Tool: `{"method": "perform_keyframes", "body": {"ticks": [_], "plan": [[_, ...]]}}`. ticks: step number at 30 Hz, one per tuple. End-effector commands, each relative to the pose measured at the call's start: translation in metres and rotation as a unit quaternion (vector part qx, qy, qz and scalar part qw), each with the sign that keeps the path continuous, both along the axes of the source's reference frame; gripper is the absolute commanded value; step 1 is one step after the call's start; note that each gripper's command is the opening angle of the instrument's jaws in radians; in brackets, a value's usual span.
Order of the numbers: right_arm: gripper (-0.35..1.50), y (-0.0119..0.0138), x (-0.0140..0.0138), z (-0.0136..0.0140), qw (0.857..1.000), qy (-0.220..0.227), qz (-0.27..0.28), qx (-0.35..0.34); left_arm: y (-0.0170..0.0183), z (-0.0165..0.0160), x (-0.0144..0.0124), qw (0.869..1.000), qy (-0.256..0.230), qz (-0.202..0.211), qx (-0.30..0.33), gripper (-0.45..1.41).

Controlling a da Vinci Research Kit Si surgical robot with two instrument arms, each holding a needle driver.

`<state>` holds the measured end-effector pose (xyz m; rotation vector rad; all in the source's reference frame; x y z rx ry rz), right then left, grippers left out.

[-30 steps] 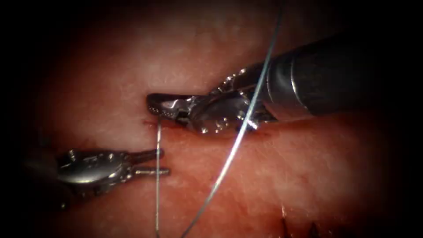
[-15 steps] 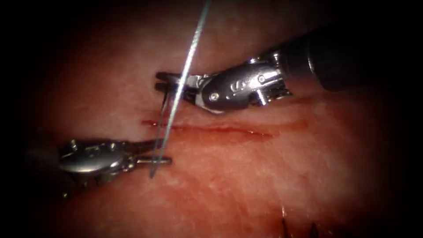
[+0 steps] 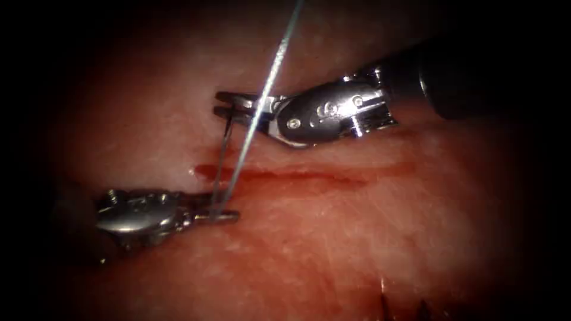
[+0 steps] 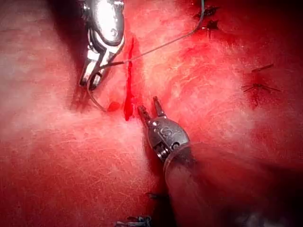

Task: Wound Closure

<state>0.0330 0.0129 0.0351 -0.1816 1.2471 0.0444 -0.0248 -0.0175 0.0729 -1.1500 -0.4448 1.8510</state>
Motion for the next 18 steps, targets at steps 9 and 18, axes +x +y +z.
{"method": "perform_keyframes", "body": {"ticks": [9,18], "plan": [[-0.35,0.0,0.0008,0.0,0.998,0.003,0.014,0.064,-0.0019,0.0005,-0.0001,1.0,0.009,0.005,0.008,0.01],[-0.35,0.0007,0.0012,0.0002,0.987,-0.014,0.025,0.159,-0.0023,0.0011,0.0005,1.0,0.017,0.013,0.009,0.02]]}}
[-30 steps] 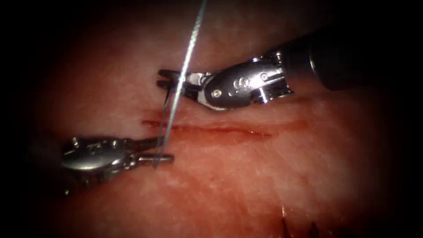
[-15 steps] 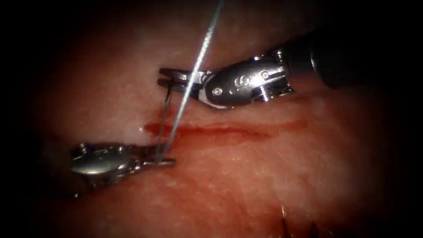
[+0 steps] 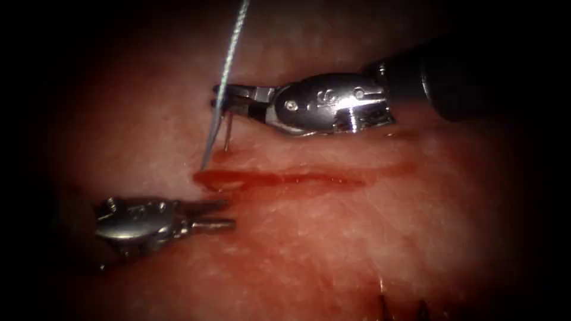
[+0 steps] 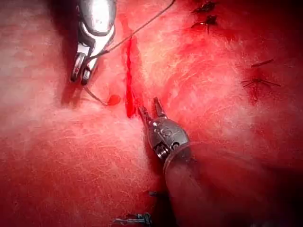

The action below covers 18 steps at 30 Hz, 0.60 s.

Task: Wound Closure

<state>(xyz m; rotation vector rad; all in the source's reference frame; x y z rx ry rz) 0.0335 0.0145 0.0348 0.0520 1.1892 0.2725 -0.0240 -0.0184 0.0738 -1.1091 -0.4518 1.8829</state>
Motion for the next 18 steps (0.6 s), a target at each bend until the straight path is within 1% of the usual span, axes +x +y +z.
{"method": "perform_keyframes", "body": {"ticks": [1,9,13,18], "plan": [[-0.35,-0.0008,0.0008,0.0006,1.0,0.002,0.003,0.015,-0.0015,0.0003,-0.0002,1.0,0.001,0.002,0.003,0.02],[-0.35,-0.0002,0.0012,0.0016,0.994,-0.003,0.017,0.11,-0.0016,0.0002,0.0004,1.0,0.002,0.006,0.004,0.02],[-0.35,0.0002,0.0012,0.0019,0.984,0.0,0.034,0.176,-0.0017,0.0002,0.0005,1.0,0.003,0.006,0.004,0.02],[-0.35,0.0012,0.0013,0.0024,0.974,0.005,0.046,0.221,-0.0018,0.0001,0.0004,1.0,0.004,0.005,0.004,0.02]]}}
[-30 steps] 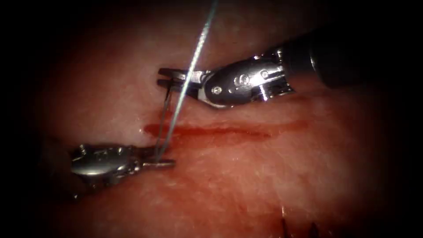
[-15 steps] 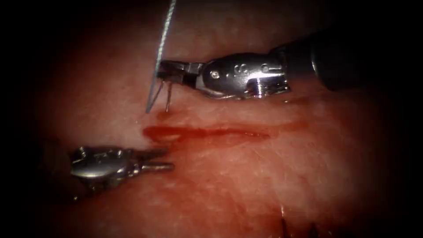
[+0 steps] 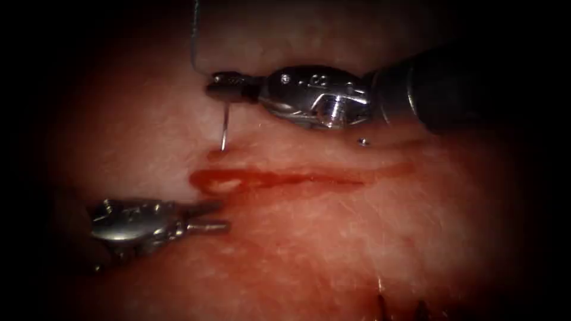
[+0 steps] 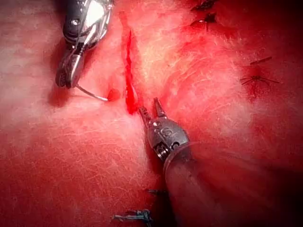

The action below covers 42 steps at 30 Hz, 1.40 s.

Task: Wound Closure

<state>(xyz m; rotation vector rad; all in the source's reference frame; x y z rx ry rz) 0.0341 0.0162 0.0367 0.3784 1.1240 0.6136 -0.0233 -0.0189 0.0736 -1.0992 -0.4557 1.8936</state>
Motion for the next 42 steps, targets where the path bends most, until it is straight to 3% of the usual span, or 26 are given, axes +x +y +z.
{"method": "perform_keyframes", "body": {"ticks": [1,10,16,28,42], "plan": [[-0.35,-0.0004,0.0009,0.0007,1.0,0.005,0.0,0.02,-0.0014,0.0003,-0.0003,1.0,0.001,0.001,0.003,0.02],[-0.35,-0.0015,0.0026,0.001,0.989,0.024,-0.016,0.147,-0.0015,0.0003,-0.0003,1.0,0.005,0.003,0.005,0.02],[-0.35,-0.0025,0.003,0.0009,0.978,0.005,-0.027,0.205,-0.0015,0.0002,-0.0003,1.0,0.005,0.003,0.005,0.02],[-0.35,-0.0047,0.0017,0.0004,0.963,-0.007,-0.029,0.268,-0.0015,0.0001,-0.0003,1.0,0.007,0.003,0.006,0.02],[-0.35,-0.011,0.0029,-0.0027,0.95,0.028,-0.067,0.303,-0.0013,-0.0005,-0.0004,1.0,0.007,0.002,0.008,0.02]]}}
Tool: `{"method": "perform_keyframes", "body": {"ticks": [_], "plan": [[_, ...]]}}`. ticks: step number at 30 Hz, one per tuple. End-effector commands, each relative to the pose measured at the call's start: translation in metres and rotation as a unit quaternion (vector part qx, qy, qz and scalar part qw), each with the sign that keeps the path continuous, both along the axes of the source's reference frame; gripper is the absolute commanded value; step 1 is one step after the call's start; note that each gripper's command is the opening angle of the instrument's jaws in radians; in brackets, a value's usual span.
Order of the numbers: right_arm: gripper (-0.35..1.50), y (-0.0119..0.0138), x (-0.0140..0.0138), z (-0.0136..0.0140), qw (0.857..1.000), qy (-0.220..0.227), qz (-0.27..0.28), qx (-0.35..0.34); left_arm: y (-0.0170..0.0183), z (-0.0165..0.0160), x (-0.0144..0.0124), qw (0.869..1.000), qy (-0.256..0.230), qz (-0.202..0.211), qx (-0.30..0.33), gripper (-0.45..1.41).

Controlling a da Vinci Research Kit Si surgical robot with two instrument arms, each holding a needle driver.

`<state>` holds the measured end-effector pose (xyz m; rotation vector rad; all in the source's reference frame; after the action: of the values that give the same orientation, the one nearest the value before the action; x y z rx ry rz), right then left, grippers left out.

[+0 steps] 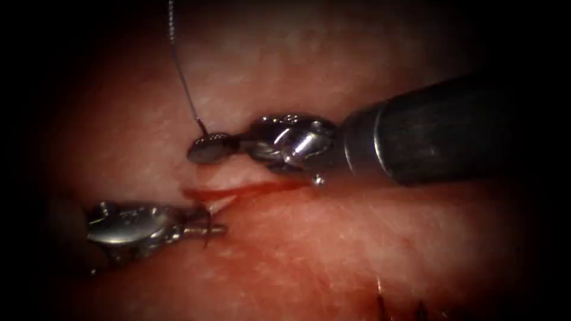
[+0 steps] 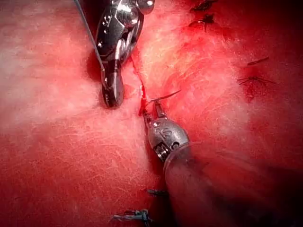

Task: Wound Closure

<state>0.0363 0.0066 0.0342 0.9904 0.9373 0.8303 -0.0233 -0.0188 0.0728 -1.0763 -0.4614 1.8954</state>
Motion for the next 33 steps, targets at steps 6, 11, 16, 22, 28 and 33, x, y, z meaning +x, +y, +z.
{"method": "perform_keyframes", "body": {"ticks": [6,11,16,22,28,33], "plan": [[0.67,0.0003,0.0,-0.0001,0.997,-0.02,0.039,-0.058,-0.0014,-0.0011,-0.0004,1.0,0.003,0.021,-0.022,0.02],[1.09,0.0043,-0.0021,0.0011,0.991,-0.013,0.049,-0.124,-0.0018,-0.0025,-0.0004,0.996,0.008,0.057,-0.064,0.02],[1.2,0.0083,-0.005,0.0021,0.983,-0.024,0.072,-0.17,-0.0021,-0.0039,0.0,0.989,0.01,0.093,-0.114,0.02],[1.23,0.0095,-0.0075,0.0028,0.974,-0.027,0.108,-0.199,-0.0017,-0.0045,0.0001,0.971,0.008,0.138,-0.196,0.02],[1.21,0.0087,-0.0079,0.0031,0.971,-0.018,0.112,-0.209,-0.0012,-0.0043,-0.0005,0.945,0.01,0.169,-0.279,0.02],[1.18,0.0087,-0.0079,0.0035,0.968,-0.011,0.118,-0.219,-0.0003,-0.0038,-0.0014,0.926,0.008,0.175,-0.335,0.19]]}}
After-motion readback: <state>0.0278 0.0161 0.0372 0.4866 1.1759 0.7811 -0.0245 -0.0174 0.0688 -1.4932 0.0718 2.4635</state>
